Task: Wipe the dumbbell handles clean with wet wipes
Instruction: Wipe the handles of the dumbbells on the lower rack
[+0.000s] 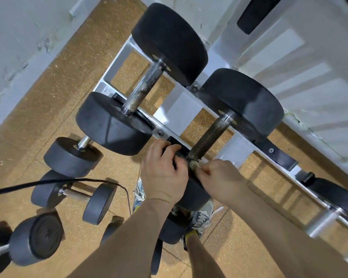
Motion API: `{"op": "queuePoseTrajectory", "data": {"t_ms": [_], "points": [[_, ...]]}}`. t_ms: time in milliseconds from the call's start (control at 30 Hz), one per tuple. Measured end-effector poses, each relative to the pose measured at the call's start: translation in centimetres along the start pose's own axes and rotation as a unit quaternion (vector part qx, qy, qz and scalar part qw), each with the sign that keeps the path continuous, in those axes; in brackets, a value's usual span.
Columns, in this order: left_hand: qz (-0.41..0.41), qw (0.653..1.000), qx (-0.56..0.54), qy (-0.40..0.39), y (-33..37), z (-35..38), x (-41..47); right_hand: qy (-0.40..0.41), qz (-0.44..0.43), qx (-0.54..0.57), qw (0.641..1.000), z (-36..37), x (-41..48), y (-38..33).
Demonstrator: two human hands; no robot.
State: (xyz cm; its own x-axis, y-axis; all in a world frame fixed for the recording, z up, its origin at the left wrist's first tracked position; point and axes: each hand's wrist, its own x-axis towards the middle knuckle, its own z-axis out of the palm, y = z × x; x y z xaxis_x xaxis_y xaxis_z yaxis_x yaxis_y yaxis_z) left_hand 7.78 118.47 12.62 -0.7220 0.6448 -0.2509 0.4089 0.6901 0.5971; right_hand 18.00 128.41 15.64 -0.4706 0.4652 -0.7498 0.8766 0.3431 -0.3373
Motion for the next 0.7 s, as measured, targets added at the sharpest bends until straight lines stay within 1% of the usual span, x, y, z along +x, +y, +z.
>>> {"op": "queuePoseTrajectory", "data": {"t_ms": [100, 200, 300, 333, 400, 467, 500, 567, 633, 700], "points": [[0.005, 1.000, 0.001, 0.002, -0.1, 0.0, 0.0, -0.040, 0.050, 0.014, 0.998, 1.0, 1.1, 0.1], [0.004, 1.000, 0.000, 0.000, -0.1, 0.0, 0.0, -0.086, 0.062, 0.038, 0.994, 1.9, 2.3, 0.3], [0.000, 1.000, -0.003, -0.002, 0.0, 0.0, 0.0, -0.069, 0.082, 0.062, 0.992, 1.5, 1.3, 0.1], [-0.002, 1.000, -0.006, -0.003, 0.0, 0.0, 0.0, -0.043, 0.076, 0.089, 0.992, 1.3, 0.4, -0.1], [-0.008, 1.000, -0.011, -0.008, 0.0, 0.0, 0.1, -0.006, 0.035, 0.159, 0.987, 1.1, -0.7, -0.5], [-0.007, 1.000, -0.013, -0.013, 0.1, -0.1, 0.0, 0.007, 0.024, 0.231, 0.973, 0.7, -0.5, -1.3], [-0.006, 1.000, -0.012, -0.014, 0.1, -0.1, 0.0, 0.024, 0.020, 0.248, 0.968, 0.6, 0.1, -1.6], [-0.007, 1.000, -0.012, -0.015, 0.0, -0.1, 0.0, 0.078, 0.003, 0.215, 0.973, 1.2, 1.5, -1.7], [-0.010, 1.000, -0.014, -0.016, 0.1, 0.0, 0.0, 0.170, -0.009, 0.146, 0.974, 2.3, 2.1, -0.7], [-0.009, 1.000, -0.016, -0.014, -0.1, 0.0, -0.1, 0.291, -0.039, 0.126, 0.947, 2.8, 2.3, 0.4]]}}
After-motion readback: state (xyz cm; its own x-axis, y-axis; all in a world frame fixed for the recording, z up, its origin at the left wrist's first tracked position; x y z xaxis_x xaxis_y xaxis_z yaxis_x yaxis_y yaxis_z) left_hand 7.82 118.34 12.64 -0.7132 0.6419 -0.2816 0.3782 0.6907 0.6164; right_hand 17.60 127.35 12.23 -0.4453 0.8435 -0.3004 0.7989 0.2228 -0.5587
